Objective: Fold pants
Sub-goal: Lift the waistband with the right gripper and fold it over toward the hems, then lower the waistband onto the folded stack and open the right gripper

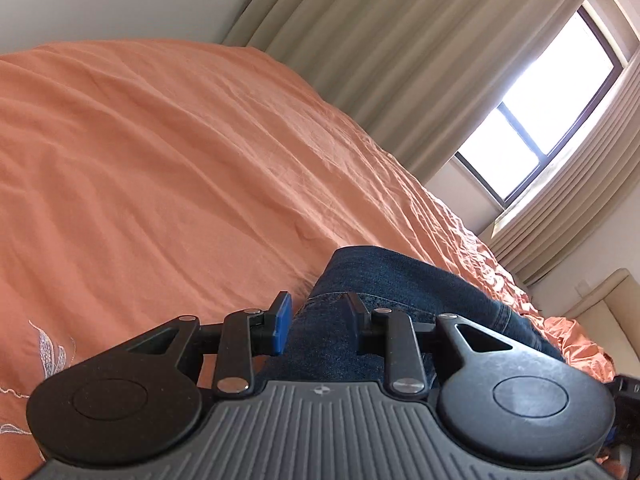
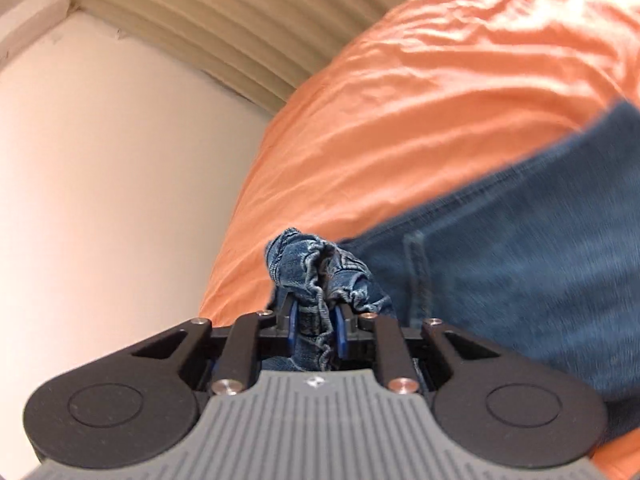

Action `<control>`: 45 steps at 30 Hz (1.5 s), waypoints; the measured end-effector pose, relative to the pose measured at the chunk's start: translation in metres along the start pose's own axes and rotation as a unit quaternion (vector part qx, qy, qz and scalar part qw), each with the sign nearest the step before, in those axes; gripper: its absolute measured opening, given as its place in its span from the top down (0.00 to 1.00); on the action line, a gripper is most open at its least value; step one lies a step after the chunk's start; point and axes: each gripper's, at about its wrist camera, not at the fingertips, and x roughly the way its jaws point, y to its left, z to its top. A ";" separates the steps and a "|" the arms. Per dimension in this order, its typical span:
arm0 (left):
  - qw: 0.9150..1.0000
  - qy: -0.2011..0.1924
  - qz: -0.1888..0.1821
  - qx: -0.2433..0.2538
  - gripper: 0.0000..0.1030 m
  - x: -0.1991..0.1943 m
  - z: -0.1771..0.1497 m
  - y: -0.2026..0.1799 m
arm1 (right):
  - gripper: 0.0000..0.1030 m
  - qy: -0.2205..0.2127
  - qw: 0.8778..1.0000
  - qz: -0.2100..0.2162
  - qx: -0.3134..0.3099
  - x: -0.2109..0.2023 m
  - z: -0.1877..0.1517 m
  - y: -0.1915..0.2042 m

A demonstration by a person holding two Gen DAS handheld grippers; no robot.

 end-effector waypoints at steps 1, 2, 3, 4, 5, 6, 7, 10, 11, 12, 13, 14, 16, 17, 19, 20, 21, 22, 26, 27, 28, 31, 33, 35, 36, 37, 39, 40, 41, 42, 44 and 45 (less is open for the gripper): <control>1.000 -0.001 -0.003 -0.002 0.70 -0.001 0.000 0.000 | 0.87 0.001 1.000 -0.008 -0.018 -0.003 0.011 0.015; 1.000 0.000 -0.006 -0.002 0.70 -0.002 0.000 0.000 | 0.87 0.000 0.999 -0.016 -0.035 -0.006 0.020 0.028; 1.000 0.000 -0.008 -0.001 0.70 -0.003 0.000 0.000 | 0.87 -0.001 0.998 -0.027 -0.049 -0.013 0.030 0.037; 1.000 0.001 -0.010 0.002 0.70 -0.002 0.000 -0.001 | 0.87 -0.002 0.997 -0.041 -0.059 -0.024 0.042 0.042; 1.000 0.005 -0.012 0.006 0.70 -0.002 -0.001 -0.002 | 0.87 -0.004 0.997 -0.053 -0.063 -0.030 0.051 0.045; 1.000 0.008 -0.013 0.010 0.70 -0.001 -0.001 -0.003 | 0.87 -0.007 0.996 -0.064 -0.068 -0.038 0.057 0.045; 1.000 0.010 -0.015 0.015 0.70 0.000 -0.002 -0.005 | 0.87 -0.011 0.994 -0.079 -0.071 -0.047 0.065 0.043; 0.999 0.023 -0.026 0.033 0.70 0.003 -0.004 -0.009 | 0.87 -0.023 0.989 -0.127 -0.065 -0.068 0.077 0.020; 0.999 0.026 -0.029 0.039 0.70 0.004 -0.006 -0.011 | 0.87 -0.026 0.986 -0.149 -0.063 -0.076 0.079 0.007; 0.998 0.028 -0.031 0.045 0.70 0.006 -0.008 -0.014 | 0.87 -0.028 0.983 -0.171 -0.058 -0.079 0.078 -0.008; 0.998 0.032 -0.034 0.050 0.70 0.009 -0.011 -0.017 | 0.87 -0.026 0.979 -0.196 -0.052 -0.082 0.077 -0.025; 0.997 0.039 -0.038 0.054 0.70 0.011 -0.014 -0.020 | 0.87 -0.023 0.975 -0.216 -0.045 -0.084 0.074 -0.042; 0.995 0.055 -0.047 0.067 0.70 0.018 -0.022 -0.026 | 0.87 -0.011 0.968 -0.252 -0.022 -0.082 0.068 -0.081; 0.994 0.061 -0.048 0.077 0.70 0.021 -0.026 -0.030 | 0.87 -0.007 0.965 -0.262 -0.013 -0.078 0.064 -0.098; 0.991 0.071 -0.051 0.097 0.70 0.025 -0.033 -0.036 | 0.87 -0.006 0.963 -0.269 -0.002 -0.072 0.060 -0.121; 0.990 0.074 -0.052 0.105 0.70 0.027 -0.035 -0.038 | 0.87 -0.006 0.962 -0.274 -0.002 -0.065 0.060 -0.131; 0.989 0.078 -0.055 0.112 0.70 0.028 -0.038 -0.040 | 0.87 -0.005 0.959 -0.282 -0.005 -0.060 0.058 -0.137; 0.988 0.082 -0.057 0.118 0.70 0.029 -0.040 -0.041 | 0.87 -0.004 0.958 -0.288 -0.010 -0.057 0.056 -0.142; 0.985 0.091 -0.057 0.137 0.70 0.033 -0.047 -0.044 | 0.87 0.012 0.947 -0.318 -0.038 -0.026 0.057 -0.165; 0.984 0.092 -0.056 0.140 0.70 0.034 -0.049 -0.045 | 0.84 0.012 0.945 -0.324 -0.039 -0.023 0.056 -0.168; 0.984 0.093 -0.056 0.143 0.70 0.034 -0.050 -0.045 | 0.82 0.011 0.943 -0.329 -0.044 -0.020 0.056 -0.170; 0.982 0.099 -0.059 0.149 0.70 0.037 -0.053 -0.045 | 0.76 0.011 0.939 -0.337 -0.075 -0.021 0.056 -0.160; 0.981 0.100 -0.057 0.156 0.70 0.037 -0.054 -0.047 | 0.68 0.001 0.935 -0.342 -0.093 -0.032 0.053 -0.148; 0.981 0.099 -0.056 0.159 0.70 0.034 -0.055 -0.048 | 0.67 -0.025 0.934 -0.338 -0.111 -0.052 0.044 -0.131; 0.980 0.100 -0.057 0.161 0.70 0.034 -0.054 -0.050 | 0.67 -0.037 0.936 -0.330 -0.114 -0.061 0.039 -0.125; 0.980 0.100 -0.057 0.163 0.70 0.032 -0.055 -0.050 | 0.67 -0.058 0.939 -0.319 -0.112 -0.075 0.031 -0.116; 0.979 0.100 -0.055 0.171 0.67 0.025 -0.058 -0.053 | 0.67 -0.088 0.945 -0.296 -0.104 -0.094 0.010 -0.104; 0.978 0.101 -0.054 0.175 0.66 0.021 -0.060 -0.054 | 0.67 -0.102 0.948 -0.286 -0.099 -0.101 -0.001 -0.099; 0.977 0.102 -0.054 0.180 0.64 0.017 -0.062 -0.055 | 0.68 -0.115 0.950 -0.275 -0.094 -0.107 -0.017 -0.094; 0.975 0.103 -0.052 0.189 0.62 0.010 -0.064 -0.058 | 0.72 -0.125 0.950 -0.270 -0.091 -0.110 -0.030 -0.091; 0.971 0.099 -0.045 0.211 0.59 -0.003 -0.070 -0.065 | 0.77 -0.144 0.947 -0.276 -0.085 -0.112 -0.054 -0.088; 0.969 0.099 -0.044 0.224 0.54 -0.011 -0.073 -0.068 | 0.77 -0.148 0.947 -0.272 -0.081 -0.112 -0.062 -0.090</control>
